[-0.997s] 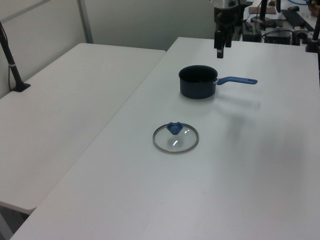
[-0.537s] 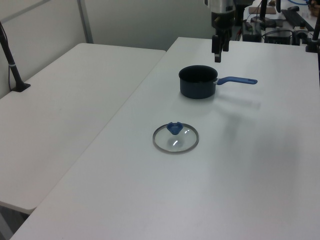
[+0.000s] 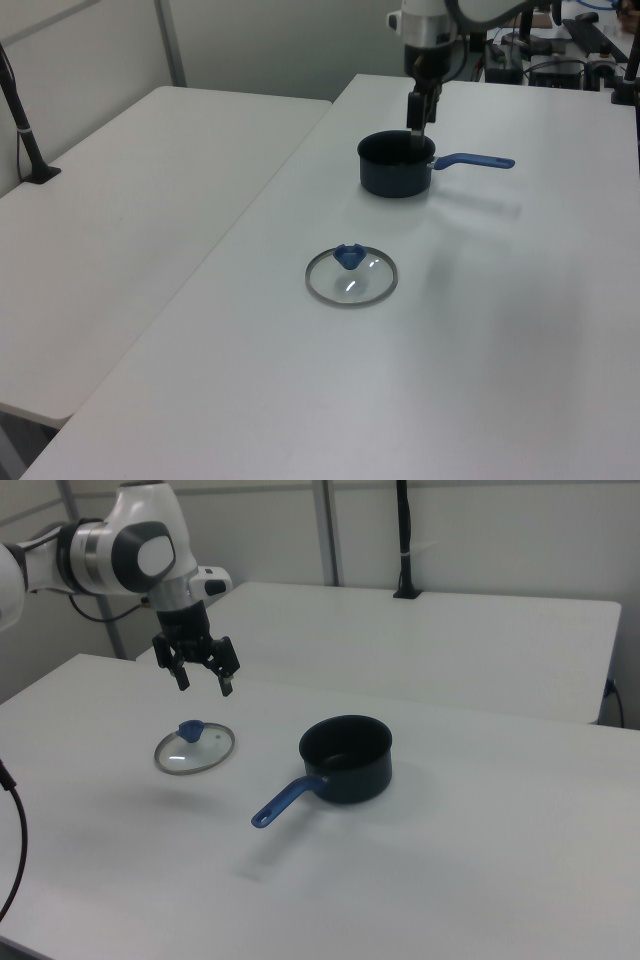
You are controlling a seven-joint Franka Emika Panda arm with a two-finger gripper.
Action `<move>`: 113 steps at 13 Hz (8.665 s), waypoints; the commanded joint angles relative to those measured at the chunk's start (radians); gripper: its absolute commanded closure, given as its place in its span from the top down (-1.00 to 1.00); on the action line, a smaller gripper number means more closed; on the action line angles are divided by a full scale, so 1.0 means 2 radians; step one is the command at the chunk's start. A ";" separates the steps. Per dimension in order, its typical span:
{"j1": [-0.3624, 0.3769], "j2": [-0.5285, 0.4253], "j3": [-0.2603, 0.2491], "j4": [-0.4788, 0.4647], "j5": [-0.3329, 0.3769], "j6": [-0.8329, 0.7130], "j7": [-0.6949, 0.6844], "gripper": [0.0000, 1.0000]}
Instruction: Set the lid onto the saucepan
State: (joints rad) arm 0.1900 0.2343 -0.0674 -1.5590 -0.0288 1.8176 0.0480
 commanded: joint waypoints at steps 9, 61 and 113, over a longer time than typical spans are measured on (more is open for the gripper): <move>0.101 0.136 -0.007 0.030 0.001 0.135 0.006 1.00; 0.058 0.116 -0.151 0.071 0.056 0.117 -0.059 -0.40; -0.008 0.083 -0.146 0.103 0.054 -0.013 -0.066 1.00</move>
State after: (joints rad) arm 0.1492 0.4940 -0.3656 -1.3248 0.1548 1.9080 -0.1481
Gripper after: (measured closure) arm 0.000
